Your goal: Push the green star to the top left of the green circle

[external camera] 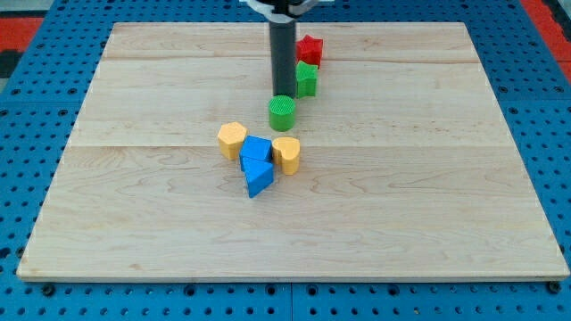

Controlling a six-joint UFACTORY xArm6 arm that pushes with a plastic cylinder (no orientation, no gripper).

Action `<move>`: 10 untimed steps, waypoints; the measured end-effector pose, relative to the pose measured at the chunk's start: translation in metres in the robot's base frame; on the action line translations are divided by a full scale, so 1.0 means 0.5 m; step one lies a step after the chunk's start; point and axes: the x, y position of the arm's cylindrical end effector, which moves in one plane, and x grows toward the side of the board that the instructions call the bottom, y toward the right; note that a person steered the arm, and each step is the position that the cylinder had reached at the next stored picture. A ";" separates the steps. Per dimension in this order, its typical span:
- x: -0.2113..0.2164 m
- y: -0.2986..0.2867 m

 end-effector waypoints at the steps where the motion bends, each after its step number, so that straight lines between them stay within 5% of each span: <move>1: 0.003 0.030; 3: -0.047 0.193; 5: -0.119 0.078; 7: -0.007 0.026; 8: -0.016 0.087; 10: -0.023 -0.203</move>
